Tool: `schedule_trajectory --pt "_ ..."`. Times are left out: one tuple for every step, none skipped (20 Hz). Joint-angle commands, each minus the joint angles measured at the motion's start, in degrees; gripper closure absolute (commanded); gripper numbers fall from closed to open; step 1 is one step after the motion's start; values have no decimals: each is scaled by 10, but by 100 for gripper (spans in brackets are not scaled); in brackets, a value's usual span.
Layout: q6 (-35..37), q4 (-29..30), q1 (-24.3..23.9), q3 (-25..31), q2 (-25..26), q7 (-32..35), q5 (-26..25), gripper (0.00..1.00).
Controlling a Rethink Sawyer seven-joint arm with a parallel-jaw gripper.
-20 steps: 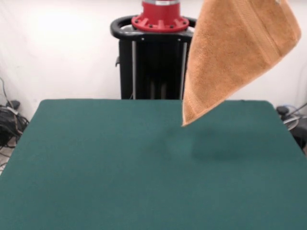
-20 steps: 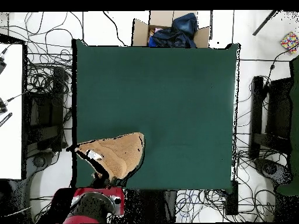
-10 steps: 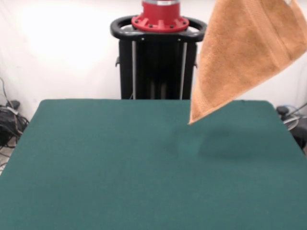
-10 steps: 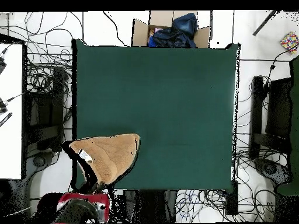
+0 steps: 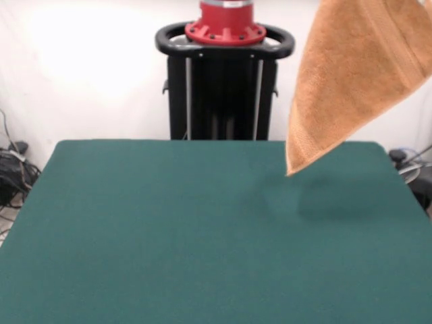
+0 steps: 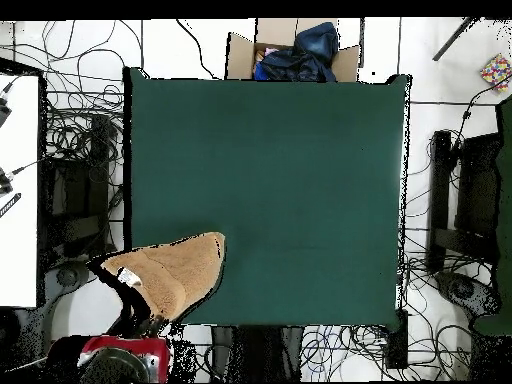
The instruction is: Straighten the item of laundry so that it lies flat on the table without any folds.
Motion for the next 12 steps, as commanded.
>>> schedule_trajectory --pt "-31 111 16 -63 9 168 -10 100" --pt "-32 115 19 -66 8 170 -9 100" --pt "-38 119 22 -68 9 171 -7 100" --pt "-43 124 25 -70 11 173 -5 100" --pt "-50 128 29 -72 13 178 -4 100" --pt "-56 131 34 -74 14 183 -5 100" --pt "-57 133 39 -75 13 192 -9 100" --pt "-59 135 42 -77 14 194 -8 100" --pt "-59 136 45 -79 15 196 -10 100" --pt "-61 137 47 -81 16 198 -11 100" --pt "-63 139 49 -84 20 196 -6 100" --pt "-63 141 52 -88 24 193 -2 100"
